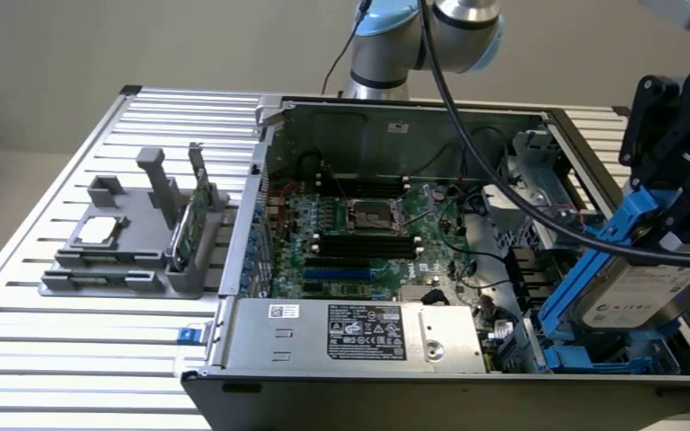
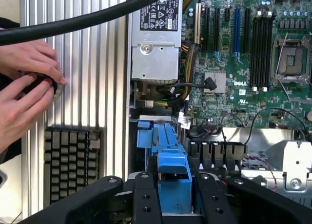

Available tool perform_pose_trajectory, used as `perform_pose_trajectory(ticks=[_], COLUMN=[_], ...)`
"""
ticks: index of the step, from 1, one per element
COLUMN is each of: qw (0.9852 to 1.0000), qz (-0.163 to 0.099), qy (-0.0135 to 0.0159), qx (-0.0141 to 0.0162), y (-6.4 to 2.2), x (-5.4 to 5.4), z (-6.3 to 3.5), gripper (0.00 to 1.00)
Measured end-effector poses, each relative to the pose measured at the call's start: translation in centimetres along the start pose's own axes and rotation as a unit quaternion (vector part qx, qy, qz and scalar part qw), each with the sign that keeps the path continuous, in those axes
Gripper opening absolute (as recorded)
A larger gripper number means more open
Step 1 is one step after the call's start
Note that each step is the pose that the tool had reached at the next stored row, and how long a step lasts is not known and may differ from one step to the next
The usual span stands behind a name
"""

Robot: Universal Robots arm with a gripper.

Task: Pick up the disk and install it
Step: 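Insert the disk into the insertion slot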

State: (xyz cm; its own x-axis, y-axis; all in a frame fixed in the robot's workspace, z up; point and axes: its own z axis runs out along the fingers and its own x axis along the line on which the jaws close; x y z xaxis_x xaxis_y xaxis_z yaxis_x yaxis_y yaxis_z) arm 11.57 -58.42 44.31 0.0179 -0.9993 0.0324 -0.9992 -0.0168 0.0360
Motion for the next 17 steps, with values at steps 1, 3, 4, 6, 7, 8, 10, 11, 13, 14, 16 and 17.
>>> perform_pose_trajectory(ticks=[1, 3, 4, 6, 7, 8, 10, 11, 13, 14, 16, 17], qw=[1.0, 1.0, 1.0, 1.0, 1.0, 1.0, 1.0, 1.0, 1.0, 1.0, 1.0, 1.0], qz=[0.0, 0.0, 0.0, 0.0, 0.0, 0.0, 0.0, 0.0, 0.0, 0.0, 0.0, 0.0], qy=[0.0, 0.0002, 0.0002, 0.0001, 0.0001, 0.0, 0.0, 0.0, 0.0001, 0.0002, 0.0002, 0.0001], qx=[0.0, 0.0, 0.0, 0.0, 0.0, 0.0, 0.0, 0.0, 0.0, 0.0, 0.0, 0.0], y=[0.0, 0.0, 0.0, 0.0, 0.01, 0.01, 0.0, 0.0, 0.0, 0.0, -0.01, -0.01], x=[-0.01, -0.05, -0.09, -0.19, -0.23, -0.26, -0.28, -0.29, -0.3, -0.31, -0.31, -0.31], z=[0.04, 0.1, 0.14, 0.24, 0.29, 0.37, 0.51, 0.58, 0.68, 0.71, 0.79, 0.85], gripper=[0.33, 0.33, 0.33, 0.33, 0.33, 0.33, 0.33, 0.33, 0.33, 0.33, 0.33, 0.33])
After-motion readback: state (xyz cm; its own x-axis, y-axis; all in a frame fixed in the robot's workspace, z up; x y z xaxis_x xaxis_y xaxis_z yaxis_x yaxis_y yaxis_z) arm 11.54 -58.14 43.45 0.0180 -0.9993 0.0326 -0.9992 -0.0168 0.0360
